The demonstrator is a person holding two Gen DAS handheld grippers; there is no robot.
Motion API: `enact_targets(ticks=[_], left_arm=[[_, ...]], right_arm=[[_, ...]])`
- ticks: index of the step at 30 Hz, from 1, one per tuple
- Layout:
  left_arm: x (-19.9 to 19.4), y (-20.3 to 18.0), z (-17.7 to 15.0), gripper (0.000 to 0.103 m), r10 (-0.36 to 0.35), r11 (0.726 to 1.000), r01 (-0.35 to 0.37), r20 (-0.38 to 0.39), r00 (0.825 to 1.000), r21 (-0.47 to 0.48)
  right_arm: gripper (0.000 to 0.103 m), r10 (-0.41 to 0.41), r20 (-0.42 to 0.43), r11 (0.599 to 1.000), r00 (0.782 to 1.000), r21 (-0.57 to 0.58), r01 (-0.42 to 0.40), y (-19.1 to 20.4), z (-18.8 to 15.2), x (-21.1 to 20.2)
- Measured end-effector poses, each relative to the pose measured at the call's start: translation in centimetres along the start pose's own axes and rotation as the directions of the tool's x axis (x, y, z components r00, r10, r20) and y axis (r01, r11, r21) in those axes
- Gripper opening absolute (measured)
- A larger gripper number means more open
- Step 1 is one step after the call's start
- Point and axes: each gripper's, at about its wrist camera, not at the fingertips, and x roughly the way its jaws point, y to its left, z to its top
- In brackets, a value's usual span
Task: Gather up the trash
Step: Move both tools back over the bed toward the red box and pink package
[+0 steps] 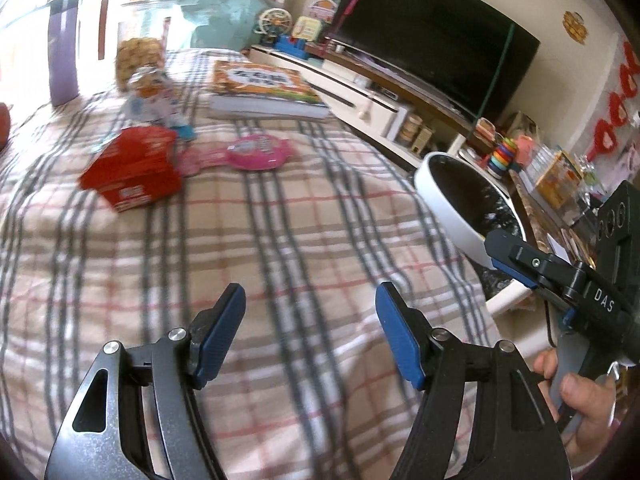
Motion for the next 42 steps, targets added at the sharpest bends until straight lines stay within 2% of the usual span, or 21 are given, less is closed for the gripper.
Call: enact_targets(ticks=[13, 28, 33, 42], left_arm=[[-1.6, 5.2, -0.3, 0.069, 0.056, 0.994, -0.054, 0.021, 0.998, -0.096], [-2.3, 8.0, -0.3, 0.069, 0.088, 0.987, -0.083, 0.028, 0.996, -0.135], [-2.4, 8.4, -0.2, 0.074, 0.110, 0.986, -0.105, 0.035, 0.993, -0.128], [-1.9, 10.0, 1.0, 0.074, 0.134, 0.981, -0.128, 0.035, 0.990, -0.144]], right_arm=[[0.087, 0.043, -0.051, 0.998, 0.998, -0.051, -0.046, 4.3, -1.1, 2.8], [0.087, 0.080, -0.096, 0.992, 0.992, -0.095, -0.089, 7.7, -1.4, 5.4], [0.087, 0.093, -0.105, 0.989, 0.990, -0.105, -0.104, 8.5, -1.2, 6.1], [0.087, 0.110, -0.122, 0.983, 0.986, -0.133, -0.126, 9.3, -0.4, 8.0]])
